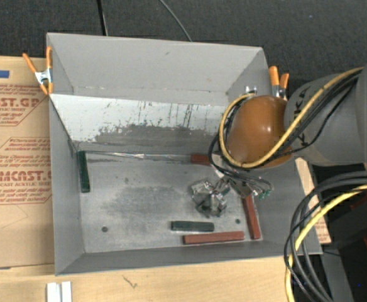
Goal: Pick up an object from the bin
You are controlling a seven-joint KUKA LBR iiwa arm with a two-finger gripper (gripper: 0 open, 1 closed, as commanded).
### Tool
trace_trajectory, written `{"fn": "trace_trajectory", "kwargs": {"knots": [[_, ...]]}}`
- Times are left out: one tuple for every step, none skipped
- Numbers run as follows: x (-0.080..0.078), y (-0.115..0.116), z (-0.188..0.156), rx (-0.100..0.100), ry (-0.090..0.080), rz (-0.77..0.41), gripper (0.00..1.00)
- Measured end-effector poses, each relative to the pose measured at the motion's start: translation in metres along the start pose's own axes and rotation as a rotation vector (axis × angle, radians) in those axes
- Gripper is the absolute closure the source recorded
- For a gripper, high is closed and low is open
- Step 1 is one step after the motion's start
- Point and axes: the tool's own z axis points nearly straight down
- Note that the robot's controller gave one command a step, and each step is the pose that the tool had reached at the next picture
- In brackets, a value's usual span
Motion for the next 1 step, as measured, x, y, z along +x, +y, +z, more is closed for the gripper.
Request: {"fn": "trace_trajectory", "kwargs": {"knots": [[0.0014, 0.0173, -0.1744, 0.005, -0.006, 0.002, 1.00]]}}
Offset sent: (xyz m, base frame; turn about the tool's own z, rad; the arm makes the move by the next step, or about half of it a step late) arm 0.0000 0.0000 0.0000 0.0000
